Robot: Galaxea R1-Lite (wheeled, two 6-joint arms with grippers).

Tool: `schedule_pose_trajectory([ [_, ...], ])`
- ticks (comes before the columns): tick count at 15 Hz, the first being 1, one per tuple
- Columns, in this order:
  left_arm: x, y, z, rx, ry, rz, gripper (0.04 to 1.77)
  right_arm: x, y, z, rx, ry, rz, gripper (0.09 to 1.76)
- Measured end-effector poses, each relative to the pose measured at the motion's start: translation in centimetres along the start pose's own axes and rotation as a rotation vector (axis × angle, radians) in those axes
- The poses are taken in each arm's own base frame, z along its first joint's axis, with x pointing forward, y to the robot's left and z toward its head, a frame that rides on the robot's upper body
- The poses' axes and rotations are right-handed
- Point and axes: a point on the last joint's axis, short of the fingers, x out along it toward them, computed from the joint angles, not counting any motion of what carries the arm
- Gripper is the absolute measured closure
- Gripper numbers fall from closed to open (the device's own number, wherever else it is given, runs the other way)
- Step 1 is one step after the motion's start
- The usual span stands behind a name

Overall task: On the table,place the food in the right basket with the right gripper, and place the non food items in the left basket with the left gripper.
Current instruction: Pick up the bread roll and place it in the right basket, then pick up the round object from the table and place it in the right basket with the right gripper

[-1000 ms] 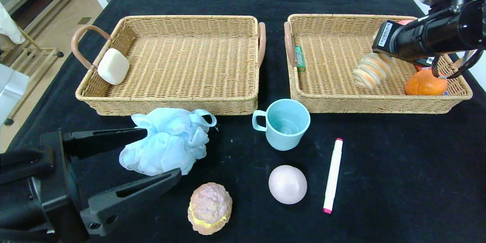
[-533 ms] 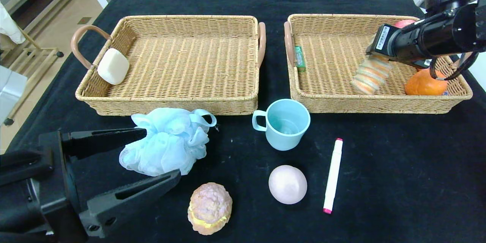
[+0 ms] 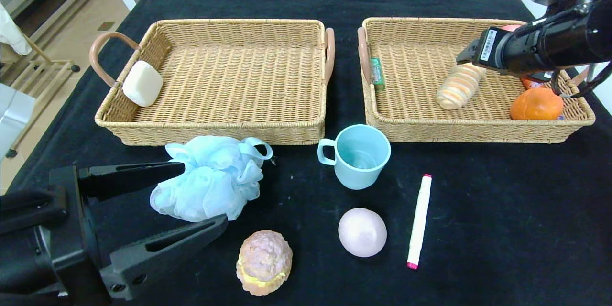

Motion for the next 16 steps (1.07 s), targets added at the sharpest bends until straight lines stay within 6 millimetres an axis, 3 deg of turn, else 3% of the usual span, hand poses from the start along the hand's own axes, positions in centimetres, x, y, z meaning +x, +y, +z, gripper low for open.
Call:
schedule_pose_trajectory([
  [5,0.0,0.0,0.0,0.000,0.001,0.000,0.09,-5.1,0.0,-3.2,-0.096,0.123,0.041,0.29],
  [10,0.0,0.0,0.0,0.009,0.006,0.002,0.09,-12.0,0.9,-10.5,-0.289,0.242,0.137,0.22],
  [13,0.1,0.0,0.0,0.010,0.009,0.002,0.09,-13.8,1.8,-13.9,-0.334,0.212,0.240,0.19],
  [16,0.1,0.0,0.0,0.013,0.009,0.004,0.09,-14.1,2.9,-16.5,-0.366,0.218,0.312,0.18],
])
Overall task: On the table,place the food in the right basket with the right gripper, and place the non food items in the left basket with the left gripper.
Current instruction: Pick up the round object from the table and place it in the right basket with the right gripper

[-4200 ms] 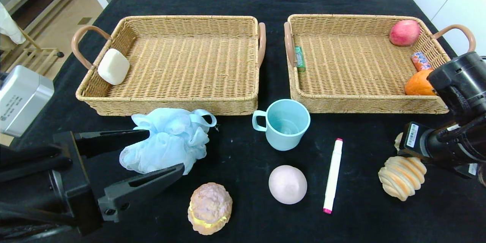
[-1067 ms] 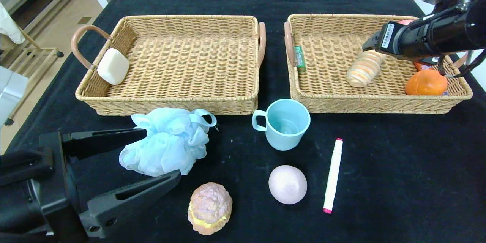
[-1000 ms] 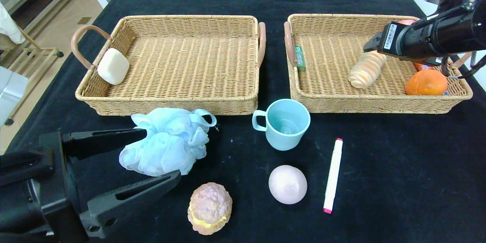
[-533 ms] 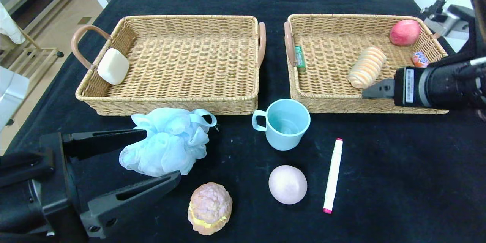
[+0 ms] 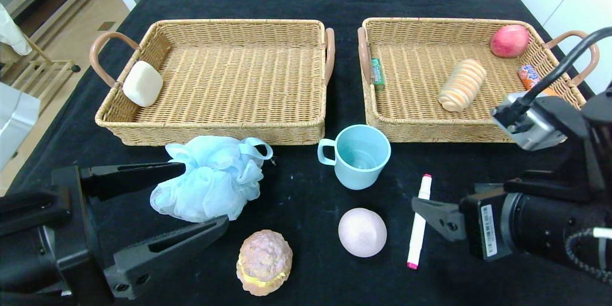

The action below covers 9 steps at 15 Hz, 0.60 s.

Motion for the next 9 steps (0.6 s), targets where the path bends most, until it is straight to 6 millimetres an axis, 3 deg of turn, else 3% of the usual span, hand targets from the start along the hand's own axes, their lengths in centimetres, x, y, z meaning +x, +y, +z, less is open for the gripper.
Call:
schedule_pose_trajectory([
  [9,-0.1,0.0,0.2,0.006,-0.014,0.003,0.09,3.8,5.7,-2.1,-0.056,0.001,0.038,0.15],
])
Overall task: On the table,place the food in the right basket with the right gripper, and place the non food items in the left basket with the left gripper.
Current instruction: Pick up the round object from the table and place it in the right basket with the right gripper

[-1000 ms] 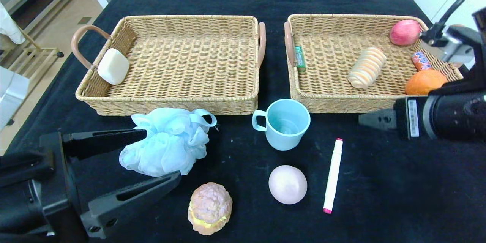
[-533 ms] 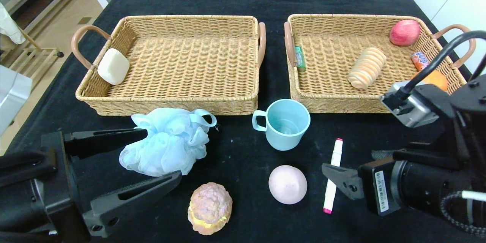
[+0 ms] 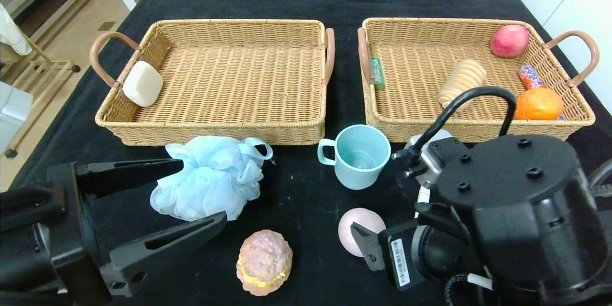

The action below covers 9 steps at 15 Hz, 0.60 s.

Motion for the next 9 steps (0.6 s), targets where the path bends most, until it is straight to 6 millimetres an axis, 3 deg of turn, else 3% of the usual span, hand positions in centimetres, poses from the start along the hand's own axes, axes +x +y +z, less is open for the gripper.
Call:
schedule_pose_trajectory([
  [9,-0.1,0.0,0.0,0.008,-0.003,0.000,0.09,2.7,2.0,-0.7,-0.031,0.029,-0.041,0.15],
])
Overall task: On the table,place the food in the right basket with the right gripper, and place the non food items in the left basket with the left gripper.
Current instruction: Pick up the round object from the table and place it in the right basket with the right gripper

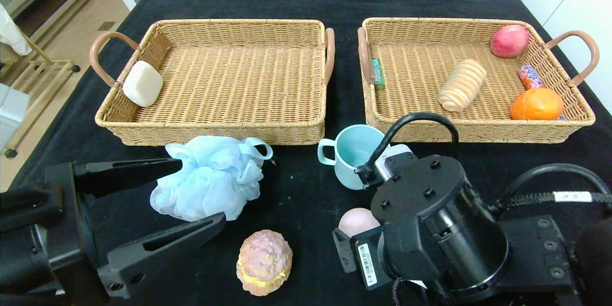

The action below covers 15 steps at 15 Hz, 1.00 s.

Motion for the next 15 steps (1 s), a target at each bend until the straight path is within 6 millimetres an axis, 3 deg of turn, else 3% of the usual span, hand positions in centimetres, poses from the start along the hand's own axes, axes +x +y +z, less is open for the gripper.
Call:
schedule_pose_trajectory([
  [9,-0.2,0.0,0.1,0.004,-0.010,0.001,0.09,2.0,1.1,-0.7,-0.019,0.030,-0.015,0.15],
  [13,-0.3,-0.1,0.2,0.005,-0.015,0.002,0.09,2.5,1.2,-1.0,-0.027,0.042,-0.022,0.75],
  [15,-0.4,-0.1,0.2,0.006,-0.016,0.001,0.09,2.5,1.2,-1.0,-0.028,0.043,-0.024,0.96],
])
